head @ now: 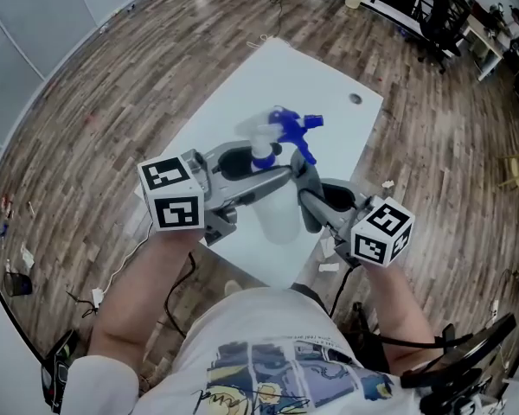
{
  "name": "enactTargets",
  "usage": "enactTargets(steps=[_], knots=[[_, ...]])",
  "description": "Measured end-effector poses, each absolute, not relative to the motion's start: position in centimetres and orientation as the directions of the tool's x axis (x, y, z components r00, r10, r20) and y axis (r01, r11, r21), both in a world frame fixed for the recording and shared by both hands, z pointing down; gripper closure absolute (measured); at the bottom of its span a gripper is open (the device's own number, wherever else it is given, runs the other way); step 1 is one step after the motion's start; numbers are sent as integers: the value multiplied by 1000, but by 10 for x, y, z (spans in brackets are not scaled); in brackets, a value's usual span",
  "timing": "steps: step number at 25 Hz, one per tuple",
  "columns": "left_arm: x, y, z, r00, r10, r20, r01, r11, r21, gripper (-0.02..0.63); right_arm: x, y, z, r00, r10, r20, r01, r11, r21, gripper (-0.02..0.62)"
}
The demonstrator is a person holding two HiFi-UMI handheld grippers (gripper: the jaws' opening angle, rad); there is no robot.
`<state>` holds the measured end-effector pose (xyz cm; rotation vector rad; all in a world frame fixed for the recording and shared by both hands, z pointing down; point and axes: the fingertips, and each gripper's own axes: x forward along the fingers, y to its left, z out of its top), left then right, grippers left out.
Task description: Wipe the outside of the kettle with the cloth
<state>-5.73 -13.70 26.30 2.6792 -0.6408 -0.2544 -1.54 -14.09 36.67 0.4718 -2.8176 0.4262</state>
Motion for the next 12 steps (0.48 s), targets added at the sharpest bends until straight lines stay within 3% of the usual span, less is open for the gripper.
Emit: enactTargets(steps=[12], knots=[[-60,-136,254,877,-464,-127,-380,-830,408,416,15,-113,475,-844,-260,469,-425,858,-289,522]])
